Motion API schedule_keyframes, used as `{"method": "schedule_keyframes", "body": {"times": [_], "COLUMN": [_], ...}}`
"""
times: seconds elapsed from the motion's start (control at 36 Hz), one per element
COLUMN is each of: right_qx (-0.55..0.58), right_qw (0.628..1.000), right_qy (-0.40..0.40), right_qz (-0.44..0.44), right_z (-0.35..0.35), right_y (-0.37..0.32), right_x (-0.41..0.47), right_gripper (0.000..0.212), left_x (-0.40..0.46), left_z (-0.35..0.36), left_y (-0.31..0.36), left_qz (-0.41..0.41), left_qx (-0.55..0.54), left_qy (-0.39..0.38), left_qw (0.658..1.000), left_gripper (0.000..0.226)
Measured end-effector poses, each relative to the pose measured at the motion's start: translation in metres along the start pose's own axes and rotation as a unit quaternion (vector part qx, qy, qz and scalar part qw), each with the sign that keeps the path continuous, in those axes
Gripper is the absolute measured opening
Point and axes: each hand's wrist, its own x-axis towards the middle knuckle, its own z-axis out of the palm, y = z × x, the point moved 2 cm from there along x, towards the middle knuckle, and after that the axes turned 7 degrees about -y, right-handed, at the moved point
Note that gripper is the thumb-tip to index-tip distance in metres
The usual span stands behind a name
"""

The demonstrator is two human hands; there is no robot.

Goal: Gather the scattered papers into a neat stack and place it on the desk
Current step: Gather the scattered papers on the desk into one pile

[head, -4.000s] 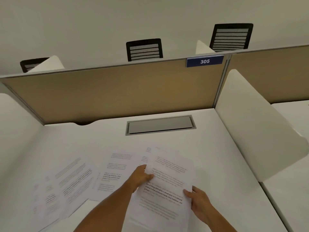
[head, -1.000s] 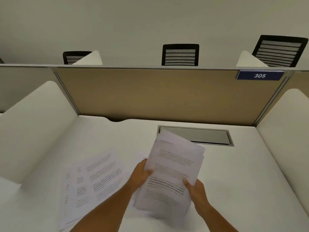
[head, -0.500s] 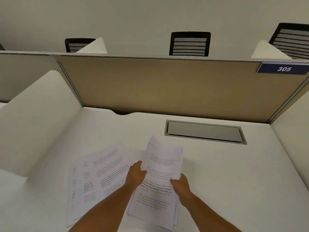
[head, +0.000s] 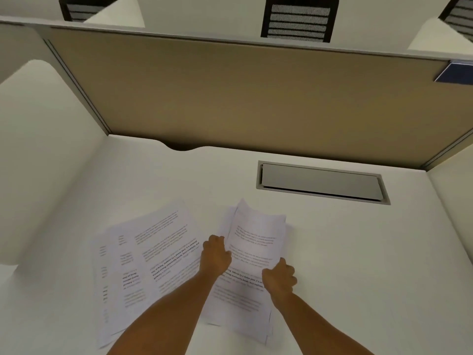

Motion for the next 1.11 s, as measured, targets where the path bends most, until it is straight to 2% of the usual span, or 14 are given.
{"method": "schedule_keyframes", "body": {"times": [0.06,0.22,0.44,0.53,0.61,0.69,0.78,0.86,1.0,1.11], "right_qx": [-0.015,0.022,0.158,0.218,0.28,0.283,0.274,0.277,0.28,0.285], "right_qw": [1.0,0.998,0.986,0.975,0.958,0.952,0.953,0.953,0.951,0.949], "right_qy": [0.014,0.027,0.013,0.018,-0.022,-0.083,-0.105,-0.11,-0.132,-0.136], "right_qz": [0.021,0.057,0.045,0.048,0.056,0.078,0.071,0.049,0.012,-0.025], "right_z": [0.004,0.013,0.013,0.008,0.005,0.002,0.0,-0.002,-0.009,-0.018], "right_y": [-0.001,-0.005,-0.008,-0.011,-0.013,-0.011,-0.006,-0.001,0.012,0.021], "right_x": [0.001,0.01,0.012,0.009,0.007,0.005,-0.001,-0.01,-0.026,-0.039], "right_gripper": [0.064,0.067,0.074,0.075,0.083,0.068,0.05,0.049,0.036,0.032], "left_x": [0.005,0.014,0.019,0.018,0.012,0.004,-0.004,-0.014,-0.04,-0.068], "left_z": [-0.001,0.0,-0.009,-0.012,-0.013,-0.014,-0.018,-0.023,-0.031,-0.036], "left_y": [-0.003,-0.007,-0.007,-0.008,-0.007,-0.008,-0.011,-0.017,-0.022,-0.019], "left_qz": [0.005,-0.02,-0.014,-0.02,-0.025,-0.022,-0.029,-0.017,0.017,0.051], "left_qx": [0.036,0.002,-0.028,-0.076,-0.103,-0.102,-0.138,-0.169,-0.252,-0.327], "left_qy": [0.015,-0.008,0.001,-0.007,-0.022,-0.017,-0.021,-0.042,-0.052,-0.066], "left_qw": [0.999,1.0,1.0,0.997,0.994,0.994,0.99,0.985,0.966,0.941], "left_gripper": [0.057,0.062,0.073,0.069,0.065,0.069,0.075,0.063,0.036,0.034]}}
